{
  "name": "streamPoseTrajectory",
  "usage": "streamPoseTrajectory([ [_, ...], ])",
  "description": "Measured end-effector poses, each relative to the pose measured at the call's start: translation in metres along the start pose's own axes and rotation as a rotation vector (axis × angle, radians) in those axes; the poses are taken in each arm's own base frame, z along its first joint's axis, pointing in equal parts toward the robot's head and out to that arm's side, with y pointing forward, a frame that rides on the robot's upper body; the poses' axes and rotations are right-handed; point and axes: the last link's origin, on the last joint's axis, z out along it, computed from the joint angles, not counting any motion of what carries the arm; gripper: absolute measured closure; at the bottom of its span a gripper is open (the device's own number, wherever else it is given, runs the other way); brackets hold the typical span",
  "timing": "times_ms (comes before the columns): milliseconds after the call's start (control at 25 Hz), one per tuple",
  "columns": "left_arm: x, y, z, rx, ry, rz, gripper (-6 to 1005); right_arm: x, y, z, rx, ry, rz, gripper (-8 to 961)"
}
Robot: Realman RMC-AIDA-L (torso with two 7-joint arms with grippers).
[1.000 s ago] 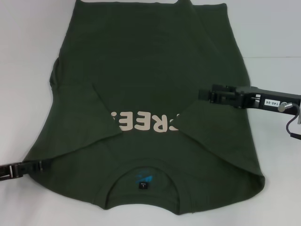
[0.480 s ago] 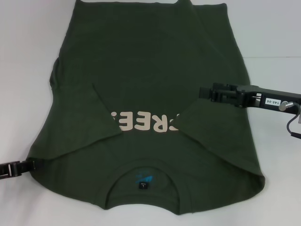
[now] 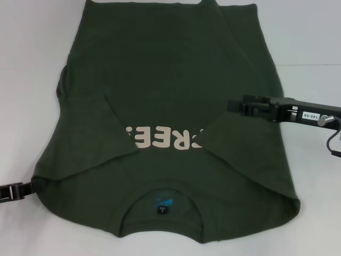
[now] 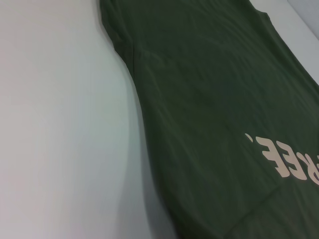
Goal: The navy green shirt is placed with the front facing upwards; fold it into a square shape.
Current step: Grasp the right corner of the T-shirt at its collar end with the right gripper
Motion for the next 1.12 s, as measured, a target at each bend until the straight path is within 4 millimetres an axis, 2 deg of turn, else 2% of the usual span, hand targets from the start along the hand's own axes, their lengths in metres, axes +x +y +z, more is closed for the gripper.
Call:
streamPoseTrajectory([
  [200, 0.003, 0.002, 0.001, -0.008, 0.004, 0.004, 978, 0.002, -0.003, -0.005, 0.012, 0.01, 0.016, 77],
  [400, 0.009, 0.005, 0.003, -0.022, 0.017, 0.001, 978, 0.008, -0.011, -0.022, 0.05, 0.083, 0.105, 85],
  [680, 0.011, 0.009, 0.007, -0.035, 0.019, -0.016, 978, 0.026, -0.023, -0.071, 0.121, 0.227, 0.315, 97],
  [880, 0.01, 0.009, 0.008, -0.034, 0.021, -0.019, 978, 0.041, -0.023, -0.104, 0.138, 0.268, 0.432, 105],
  [1120, 0.01, 0.011, 0.011, -0.043, 0.022, -0.02, 978, 0.057, -0.021, -0.119, 0.166, 0.341, 0.528, 115],
])
